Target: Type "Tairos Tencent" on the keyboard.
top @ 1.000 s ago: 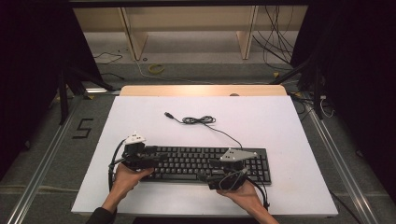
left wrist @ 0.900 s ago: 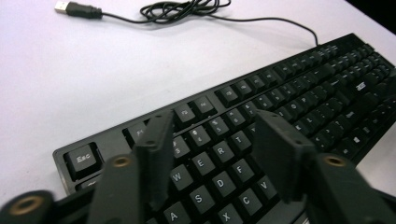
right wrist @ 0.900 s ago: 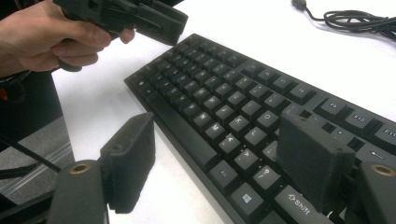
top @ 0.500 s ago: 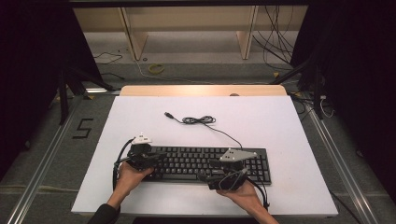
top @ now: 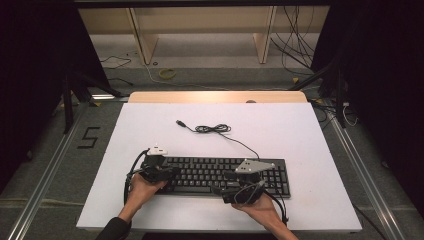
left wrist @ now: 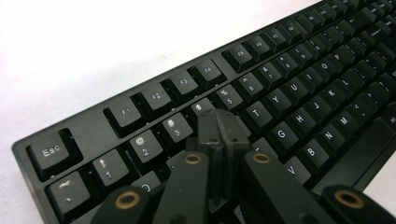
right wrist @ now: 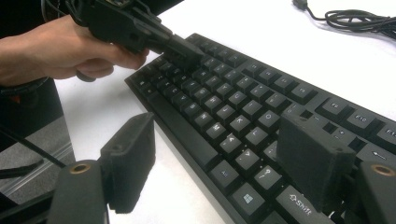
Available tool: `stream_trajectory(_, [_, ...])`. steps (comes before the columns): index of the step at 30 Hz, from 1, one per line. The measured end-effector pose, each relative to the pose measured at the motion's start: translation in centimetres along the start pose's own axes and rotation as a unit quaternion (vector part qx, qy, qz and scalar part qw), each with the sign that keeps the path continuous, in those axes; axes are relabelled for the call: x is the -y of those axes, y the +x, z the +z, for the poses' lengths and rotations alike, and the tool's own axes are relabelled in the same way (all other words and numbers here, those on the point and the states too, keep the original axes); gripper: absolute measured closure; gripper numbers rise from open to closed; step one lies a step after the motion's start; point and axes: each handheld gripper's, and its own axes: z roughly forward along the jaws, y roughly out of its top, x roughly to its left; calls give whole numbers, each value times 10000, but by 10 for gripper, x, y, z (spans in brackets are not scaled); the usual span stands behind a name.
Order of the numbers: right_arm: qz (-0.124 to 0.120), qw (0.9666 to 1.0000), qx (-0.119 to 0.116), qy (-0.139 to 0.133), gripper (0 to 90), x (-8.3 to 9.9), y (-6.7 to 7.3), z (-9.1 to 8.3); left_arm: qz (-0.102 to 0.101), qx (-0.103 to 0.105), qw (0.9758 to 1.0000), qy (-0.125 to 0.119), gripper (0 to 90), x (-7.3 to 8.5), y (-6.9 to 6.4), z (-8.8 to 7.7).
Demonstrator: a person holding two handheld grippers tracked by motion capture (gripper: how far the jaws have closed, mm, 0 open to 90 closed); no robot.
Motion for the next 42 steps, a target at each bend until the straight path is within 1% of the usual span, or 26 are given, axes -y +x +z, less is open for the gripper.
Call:
stream_trajectory(3, [0, 10000, 0, -5, 292, 0, 0, 0, 40, -84, 10000, 23, 892, 1, -2, 1])
stream_trajectory(4, [0, 10000, 0, -5, 292, 0, 0, 0, 40, -84, 10000, 23, 892, 1, -2, 1])
stream_trajectory(5, [1, 10000, 3, -1, 292, 0, 0, 0, 81, -111, 9999, 36, 892, 1, -3, 1])
stream_trajectory(8, [-10, 10000, 2, -2, 292, 0, 1, 0, -18, -65, 10000, -3, 892, 1, -1, 1])
stream_trajectory(12, [-4, 10000, 3, -4, 292, 0, 0, 0, -14, -78, 10000, -32, 889, 1, -2, 0])
stream_trajectory(13, [1, 10000, 4, 2, 292, 0, 0, 0, -61, -35, 10000, -66, 864, 1, -2, -1])
stream_trajectory(14, [2, 10000, 8, 5, 293, 0, 0, 1, -101, 11, 9999, -123, 813, 0, -2, -3])
stream_trajectory(15, [3, 10000, 10, 8, 293, 0, 0, 1, -101, 11, 9999, -123, 803, 0, -2, -3])
stream_trajectory(16, [9, 10000, 5, -2, 295, -1, 0, 1, -51, 23, 9999, -160, 795, -1, -2, -6])
stream_trajectory(18, [-4, 10000, 2, 2, 299, -1, 1, 2, -92, 74, 9996, -243, 775, -1, -3, -9])
stream_trajectory(21, [-28, 10000, 21, 17, 319, -2, 1, 4, -93, 138, 9992, -361, 736, -2, -4, -14])
stream_trajectory(22, [-22, 10000, 29, 23, 336, -2, 2, 5, -93, 138, 9992, -361, 715, -2, -4, -14])
stream_trajectory(23, [-29, 10000, 32, 48, 355, -3, 2, 6, -126, 178, 9989, -403, 680, -2, -6, -17])
stream_trajectory(25, [-36, 9999, 80, 89, 386, -3, 3, 9, -114, 226, 9986, -464, 606, 0, -7, -19])
stream_trajectory(26, [-37, 9999, 94, 111, 415, -4, 4, 10, -114, 226, 9986, -464, 588, 0, -7, -19])
stream_trajectory(28, [-38, 9998, 122, 150, 444, -5, 4, 13, -119, 330, 9978, -558, 545, 2, -8, -22])
stream_trajectory(31, [-62, 9997, 147, 196, 515, -7, 5, 18, -160, 367, 9974, -597, 481, 4, -10, -25])
stream_trajectory(32, [-62, 9997, 147, 196, 515, -7, 5, 18, -168, 381, 9971, -638, 481, 5, -10, -26])
stream_trajectory(33, [-87, 9996, 157, 229, 568, -8, 6, 21, -183, 401, 9966, -693, 458, 6, -11, -28])
stream_trajectory(34, [-92, 9995, 169, 231, 602, -9, 6, 23, -199, 426, 9961, -744, 444, 7, -11, -29])
stream_trajectory(35, [-97, 9995, 184, 238, 630, -10, 6, 25, -232, 484, 9947, -872, 428, 10, -12, -33])
stream_trajectory(36, [-105, 9994, 197, 255, 654, -11, 6, 27, -233, 507, 9940, -941, 413, 11, -13, -34])
stream_trajectory(38, [-146, 9993, 190, 278, 695, -13, 6, 31, -199, 526, 9932, -1024, 395, 14, -14, -37])
stream_trajectory(39, [-151, 9992, 204, 299, 717, -14, 7, 34, -226, 556, 9925, -1065, 385, 16, -15, -38])
stream_trajectory(41, [-170, 9991, 197, 328, 759, -15, 7, 38, -220, 585, 9921, -1087, 374, 18, -15, -40])
stream_trajectory(42, [-195, 9990, 218, 345, 780, -15, 7, 41, -182, 613, 9913, -1153, 369, 22, -16, -42])
